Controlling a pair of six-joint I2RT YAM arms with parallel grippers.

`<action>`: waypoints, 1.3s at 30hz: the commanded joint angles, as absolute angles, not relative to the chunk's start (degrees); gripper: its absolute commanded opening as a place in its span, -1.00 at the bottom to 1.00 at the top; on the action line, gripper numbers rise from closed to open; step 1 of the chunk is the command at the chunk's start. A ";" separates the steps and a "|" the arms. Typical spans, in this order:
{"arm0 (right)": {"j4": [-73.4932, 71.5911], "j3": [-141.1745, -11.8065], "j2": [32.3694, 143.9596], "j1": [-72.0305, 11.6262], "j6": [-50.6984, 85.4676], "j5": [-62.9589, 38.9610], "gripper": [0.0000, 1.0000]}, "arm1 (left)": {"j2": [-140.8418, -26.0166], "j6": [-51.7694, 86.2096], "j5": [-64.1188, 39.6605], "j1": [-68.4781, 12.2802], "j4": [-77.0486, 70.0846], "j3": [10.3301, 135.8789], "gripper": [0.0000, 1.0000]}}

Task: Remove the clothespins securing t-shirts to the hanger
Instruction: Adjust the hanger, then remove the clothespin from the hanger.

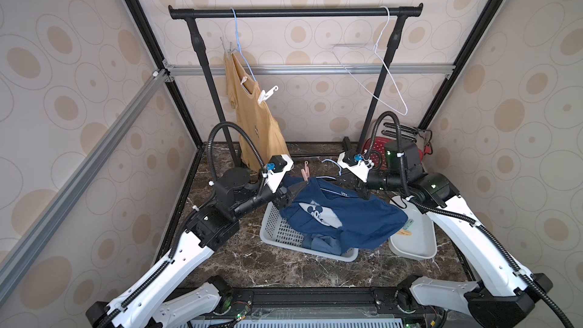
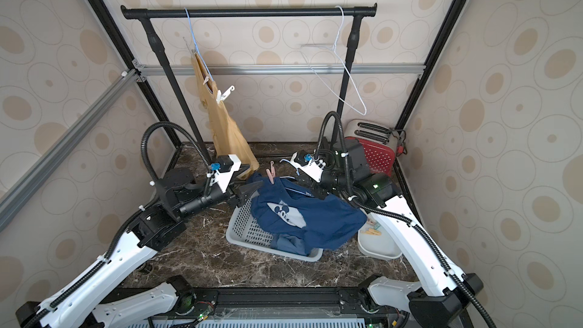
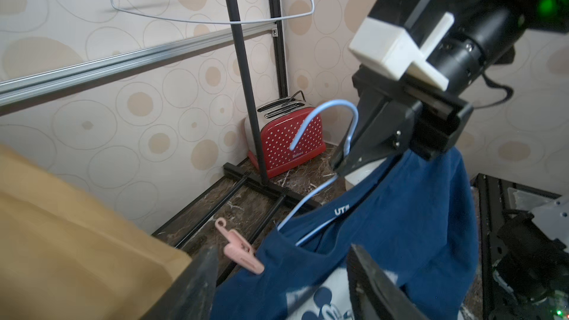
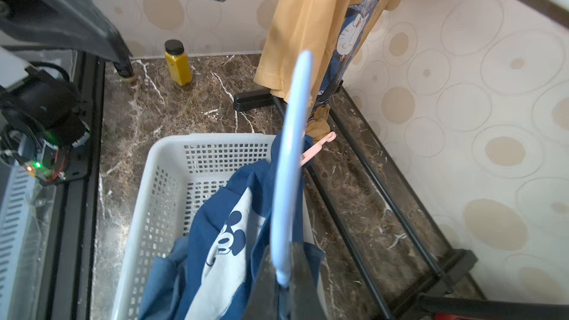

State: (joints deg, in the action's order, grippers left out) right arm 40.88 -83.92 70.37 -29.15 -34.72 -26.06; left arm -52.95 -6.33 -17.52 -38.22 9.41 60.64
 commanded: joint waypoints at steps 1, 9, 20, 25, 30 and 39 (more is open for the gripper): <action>52.87 -88.37 72.52 -30.81 -48.78 -22.22 -1.00 | -51.17 -14.96 -16.71 -37.60 15.17 58.88 0.39; 60.45 -91.31 74.65 -38.32 -63.92 -9.42 -1.00 | -50.22 -34.50 -23.17 -37.56 24.16 56.54 0.57; 58.52 -88.27 69.57 -45.54 -76.89 -2.56 -1.00 | -50.50 -49.27 -27.31 -37.36 21.80 51.76 0.62; 58.96 -88.59 67.58 -48.16 -82.38 -0.11 -1.00 | -52.51 -51.41 -27.85 -37.35 21.05 52.03 0.62; 60.54 -89.32 67.20 -50.82 -84.25 2.12 -1.00 | -53.85 -52.42 -25.95 -37.27 17.32 51.35 0.64; 60.02 -87.11 66.25 -52.91 -87.39 5.46 -1.00 | -58.96 -55.06 -27.77 -36.30 21.13 55.91 0.66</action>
State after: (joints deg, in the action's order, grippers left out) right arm 59.31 -87.72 67.61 -52.01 -83.96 3.40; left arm -57.34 -51.57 -26.63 -36.84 18.96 52.31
